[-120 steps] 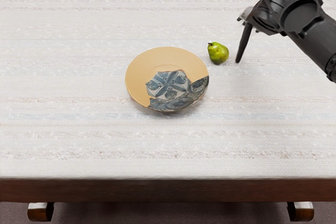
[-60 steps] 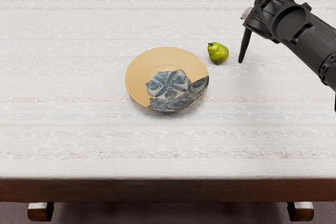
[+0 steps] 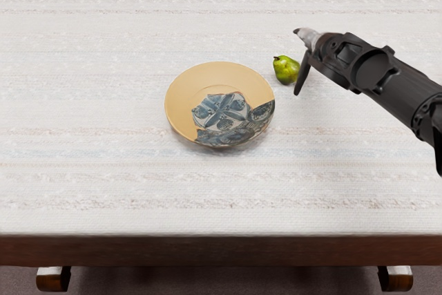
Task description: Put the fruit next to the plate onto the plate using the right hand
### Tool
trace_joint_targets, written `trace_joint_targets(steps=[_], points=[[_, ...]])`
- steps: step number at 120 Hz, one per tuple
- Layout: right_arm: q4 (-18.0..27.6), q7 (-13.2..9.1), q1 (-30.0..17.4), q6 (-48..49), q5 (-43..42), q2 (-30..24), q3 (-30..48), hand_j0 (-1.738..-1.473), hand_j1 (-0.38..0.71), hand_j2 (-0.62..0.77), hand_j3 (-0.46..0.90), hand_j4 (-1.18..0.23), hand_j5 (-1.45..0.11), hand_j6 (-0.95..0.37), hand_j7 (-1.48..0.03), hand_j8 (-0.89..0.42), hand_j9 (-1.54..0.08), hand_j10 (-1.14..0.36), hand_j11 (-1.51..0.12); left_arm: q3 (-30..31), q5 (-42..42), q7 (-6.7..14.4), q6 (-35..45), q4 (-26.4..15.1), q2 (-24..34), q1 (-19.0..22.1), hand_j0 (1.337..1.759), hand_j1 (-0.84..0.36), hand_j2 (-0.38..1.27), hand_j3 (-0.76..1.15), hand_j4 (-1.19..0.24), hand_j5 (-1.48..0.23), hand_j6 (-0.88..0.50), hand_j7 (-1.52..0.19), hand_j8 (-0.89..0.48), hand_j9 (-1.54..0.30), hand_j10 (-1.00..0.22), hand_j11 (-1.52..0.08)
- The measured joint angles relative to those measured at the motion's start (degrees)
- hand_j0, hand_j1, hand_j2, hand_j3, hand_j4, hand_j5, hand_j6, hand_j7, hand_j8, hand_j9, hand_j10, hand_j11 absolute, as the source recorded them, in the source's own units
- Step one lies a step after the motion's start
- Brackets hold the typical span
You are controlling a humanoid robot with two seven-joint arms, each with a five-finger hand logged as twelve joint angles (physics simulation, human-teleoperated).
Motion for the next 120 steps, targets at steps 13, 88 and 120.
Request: trace_joint_targets(steps=[13, 88, 120], points=[[0.0, 0.9, -1.4, -4.0, 0.0, 0.0, -0.1, -1.658, -0.35, 0.0, 0.0, 0.0, 0.0, 0.0, 0.0, 0.0, 0.0, 0.0, 0.0, 0.0, 0.0, 0.0, 0.0, 0.0, 0.0, 0.0, 1.658, 0.33, 0.0, 0.0, -0.01, -0.02, -0.01, -0.02, -0.01, -0.02, -0.01, -0.02], [-0.1, 8.8, -5.5, -4.1, 0.4, 0.0, 0.7, -1.658, -0.29, -0.01, 0.0, -0.05, -0.06, -0.05, -0.06, -0.05, -0.06, -0.05, -0.06, 0.0, 0.0, 0.0, 0.0, -0.1, 0.0, -0.3, 1.658, 0.33, 0.0, 0.0, -0.01, -0.02, -0.01, -0.02, -0.01, -0.02, -0.01, -0.02], [-0.3, 8.7, -5.7, -3.6, 0.4, 0.0, 0.7, -1.658, -0.11, -0.04, 0.0, -0.2, -0.26, -0.2, -0.26, -0.2, -0.26, -0.2, -0.26, 0.0, 0.0, 0.0, 0.0, 0.0, 0.0, -0.4, 1.658, 0.33, 0.0, 0.0, -0.01, -0.02, -0.01, -0.02, -0.01, -0.02, -0.01, -0.02]])
